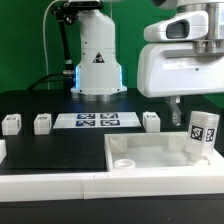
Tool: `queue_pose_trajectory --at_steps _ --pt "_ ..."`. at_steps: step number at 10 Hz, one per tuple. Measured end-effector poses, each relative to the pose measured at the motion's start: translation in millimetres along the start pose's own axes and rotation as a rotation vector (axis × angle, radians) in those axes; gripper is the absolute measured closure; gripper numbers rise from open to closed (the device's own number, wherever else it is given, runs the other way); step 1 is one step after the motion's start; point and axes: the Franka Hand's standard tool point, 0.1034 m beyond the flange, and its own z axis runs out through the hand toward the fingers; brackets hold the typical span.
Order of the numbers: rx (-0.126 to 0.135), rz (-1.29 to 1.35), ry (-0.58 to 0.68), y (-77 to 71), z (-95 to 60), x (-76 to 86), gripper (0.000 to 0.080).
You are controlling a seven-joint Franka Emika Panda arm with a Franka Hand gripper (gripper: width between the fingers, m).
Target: Assemble square table
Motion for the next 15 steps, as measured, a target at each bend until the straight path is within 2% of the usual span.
queue_pose_trajectory --at_steps 5,6,7,8,9,13,15 --pt "0.000 -0.326 -0.001 4.7 -0.4 0.7 0.0151" --pt "0.000 -0.322 -0.001 4.5 -0.4 0.7 0.0303" --pt "0.000 -0.322 -0.001 4.6 -0.4 0.7 0.0303" --pt "-0.001 -0.321 0.000 5.0 -0.5 0.9 0.0441" --pt "-0.002 -0.319 0.001 6.6 -0.6 1.2 0.0504" --pt "-0.003 -0.291 0.001 8.5 -0.6 1.3 0.0505" --pt "0.007 -0.056 0.000 8.3 -0.5 1.1 0.0505"
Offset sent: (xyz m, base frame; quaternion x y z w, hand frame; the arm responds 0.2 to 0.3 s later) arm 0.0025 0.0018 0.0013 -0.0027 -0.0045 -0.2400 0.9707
